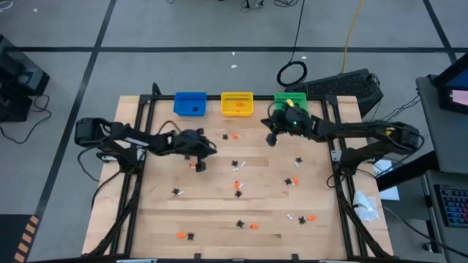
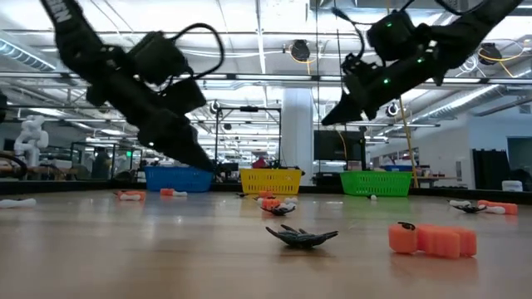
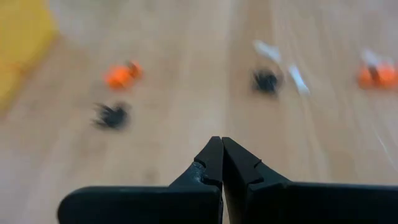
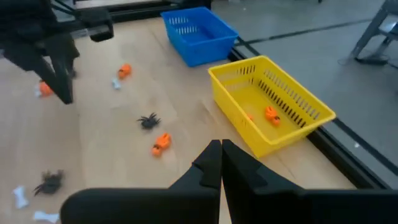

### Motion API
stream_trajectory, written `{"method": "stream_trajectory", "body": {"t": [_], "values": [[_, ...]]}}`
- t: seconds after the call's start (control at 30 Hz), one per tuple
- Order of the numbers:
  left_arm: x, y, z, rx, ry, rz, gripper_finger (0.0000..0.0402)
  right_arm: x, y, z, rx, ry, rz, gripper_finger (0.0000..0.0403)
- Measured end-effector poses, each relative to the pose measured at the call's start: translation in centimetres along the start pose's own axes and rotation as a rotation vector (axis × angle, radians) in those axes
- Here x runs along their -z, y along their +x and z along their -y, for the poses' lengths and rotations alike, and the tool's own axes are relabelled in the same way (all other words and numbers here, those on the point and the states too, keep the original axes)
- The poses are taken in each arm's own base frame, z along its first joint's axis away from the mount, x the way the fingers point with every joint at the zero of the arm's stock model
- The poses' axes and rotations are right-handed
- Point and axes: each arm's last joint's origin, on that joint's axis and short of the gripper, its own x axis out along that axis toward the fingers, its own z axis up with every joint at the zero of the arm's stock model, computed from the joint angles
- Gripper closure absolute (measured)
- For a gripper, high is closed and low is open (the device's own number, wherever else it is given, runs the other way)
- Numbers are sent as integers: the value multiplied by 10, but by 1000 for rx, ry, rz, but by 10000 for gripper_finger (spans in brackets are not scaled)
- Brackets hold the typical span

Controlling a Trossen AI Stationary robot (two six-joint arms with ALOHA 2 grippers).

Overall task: Sort Halloween decoration
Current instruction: Put the black spider toy into the blue bin

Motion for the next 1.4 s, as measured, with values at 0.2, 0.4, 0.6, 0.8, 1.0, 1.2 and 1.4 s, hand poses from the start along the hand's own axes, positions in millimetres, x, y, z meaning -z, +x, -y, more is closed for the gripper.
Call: {"method": "stream_trajectory", "body": {"t": [0.2, 0.4, 0.6, 0.8, 1.0, 1.2, 1.4], "values": [[-15, -4, 24, 107, 63, -294, 402, 11, -12, -12, -43, -10, 7, 403], [-21, -14, 41, 64, 5, -488, 402, 10, -13, -16, -39, -27, 13, 403], [-13, -24, 46, -24, 13, -642, 401, 10, -13, -17, -41, -22, 15, 403], [-3, -25, 46, -23, -7, -683, 401, 10, -13, -17, -41, -21, 16, 403], [-3, -24, 47, 8, -12, -679, 399, 10, -13, -17, -41, -17, 15, 403], [-3, -24, 47, 19, -16, -675, 347, 10, -13, -17, -42, -16, 15, 403], [-12, -26, 47, 31, -18, -681, 290, 10, -13, -17, -42, -16, 15, 403]]}}
